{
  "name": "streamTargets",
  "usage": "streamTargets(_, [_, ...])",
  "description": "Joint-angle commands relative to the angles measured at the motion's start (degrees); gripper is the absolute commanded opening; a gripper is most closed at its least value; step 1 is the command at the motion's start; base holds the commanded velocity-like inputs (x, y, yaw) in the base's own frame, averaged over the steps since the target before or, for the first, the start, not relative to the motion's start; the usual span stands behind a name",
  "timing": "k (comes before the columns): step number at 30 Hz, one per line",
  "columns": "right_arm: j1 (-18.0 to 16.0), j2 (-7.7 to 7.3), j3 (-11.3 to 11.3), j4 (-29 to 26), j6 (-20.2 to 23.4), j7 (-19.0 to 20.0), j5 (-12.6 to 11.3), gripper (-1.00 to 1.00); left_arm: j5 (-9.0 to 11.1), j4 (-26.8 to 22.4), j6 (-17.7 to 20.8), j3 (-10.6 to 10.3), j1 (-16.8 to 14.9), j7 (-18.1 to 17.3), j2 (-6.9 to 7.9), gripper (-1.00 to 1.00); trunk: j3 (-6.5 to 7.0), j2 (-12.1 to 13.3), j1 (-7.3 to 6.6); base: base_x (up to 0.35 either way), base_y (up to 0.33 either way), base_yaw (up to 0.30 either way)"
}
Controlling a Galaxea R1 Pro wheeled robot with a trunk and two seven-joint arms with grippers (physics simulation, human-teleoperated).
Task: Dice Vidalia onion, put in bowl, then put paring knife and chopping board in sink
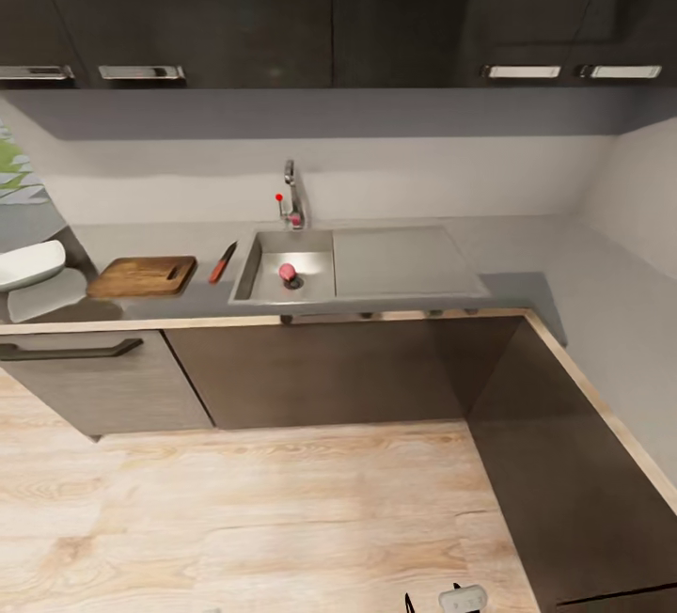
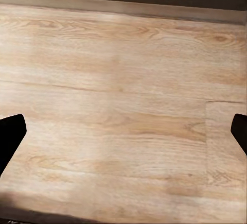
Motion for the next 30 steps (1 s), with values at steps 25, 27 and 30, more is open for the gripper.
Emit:
streamTargets(25, [0.0,-0.06,-0.3,0.1,-0.1,-0.4,0.6,1.0,0.0,-24.1,45.8,-0.4,-0.1,0.9,-0.48,1.0,-0.09,-0.1,0.06,0.171,0.0,0.0])
streamTargets(27, [0.0,-0.07,-0.3,0.1,-0.1,-0.4,0.6,1.0,-0.1,-32.9,55.0,-0.5,0.0,1.0,0.22,1.0,-0.09,-0.1,0.06,0.001,0.0,0.0])
streamTargets(30, [0.0,-0.07,-0.3,0.1,-0.1,-0.4,0.6,1.0,-0.2,-46.0,66.7,-0.4,0.0,1.6,1.0,1.0,-0.09,-0.1,0.06,0.0,0.0,0.0])
